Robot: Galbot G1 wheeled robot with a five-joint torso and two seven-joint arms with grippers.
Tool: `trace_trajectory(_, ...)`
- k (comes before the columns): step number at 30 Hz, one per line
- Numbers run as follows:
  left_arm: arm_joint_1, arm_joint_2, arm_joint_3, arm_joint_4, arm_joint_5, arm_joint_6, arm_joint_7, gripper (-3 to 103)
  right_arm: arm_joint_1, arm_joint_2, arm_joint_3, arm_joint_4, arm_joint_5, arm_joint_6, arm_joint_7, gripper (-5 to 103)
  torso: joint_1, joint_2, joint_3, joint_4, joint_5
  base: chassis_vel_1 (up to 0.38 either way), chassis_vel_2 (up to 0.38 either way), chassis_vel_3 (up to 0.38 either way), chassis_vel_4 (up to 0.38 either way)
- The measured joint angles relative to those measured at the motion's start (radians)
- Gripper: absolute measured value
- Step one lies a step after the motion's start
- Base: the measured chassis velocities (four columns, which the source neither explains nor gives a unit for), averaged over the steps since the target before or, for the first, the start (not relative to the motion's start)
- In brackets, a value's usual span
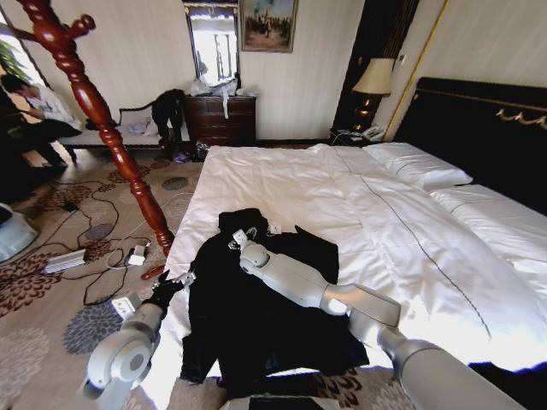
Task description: Pick up the clothes from the bed and hang them on the clothes hanger.
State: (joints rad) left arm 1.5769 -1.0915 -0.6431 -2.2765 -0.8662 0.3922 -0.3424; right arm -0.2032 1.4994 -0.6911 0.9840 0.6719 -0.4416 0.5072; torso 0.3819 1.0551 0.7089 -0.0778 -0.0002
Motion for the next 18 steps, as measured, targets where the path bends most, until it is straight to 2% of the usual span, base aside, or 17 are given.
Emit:
trace_trajectory(6,-0.001,0.004,0.000,0.001,0.000,0.000,0.000,100,0.010,0.003,0.025,-0.056,-0.052,0.007,0.014,100,0.000,0.000,0.000,-0.0002,0.0000,0.000,0.000,0.000,0.000)
trace_trajectory(11,-0.006,0.008,0.004,0.007,-0.001,0.000,0.000,100,0.020,-0.033,0.044,-0.053,-0.060,0.005,0.038,100,0.000,0.000,0.000,-0.0003,0.0002,0.000,0.000,0.000,0.000)
trace_trajectory(15,-0.010,0.009,0.008,0.009,-0.002,0.000,0.000,100,0.021,-0.063,0.045,-0.020,-0.018,0.017,0.023,100,0.000,0.000,0.000,-0.0004,0.0002,0.000,0.000,0.000,0.000)
trace_trajectory(18,-0.015,0.012,0.010,0.014,-0.003,0.000,0.000,100,0.019,-0.104,0.041,0.064,0.117,0.019,-0.003,100,0.000,0.000,0.000,0.0001,0.0003,0.000,0.000,0.000,0.000)
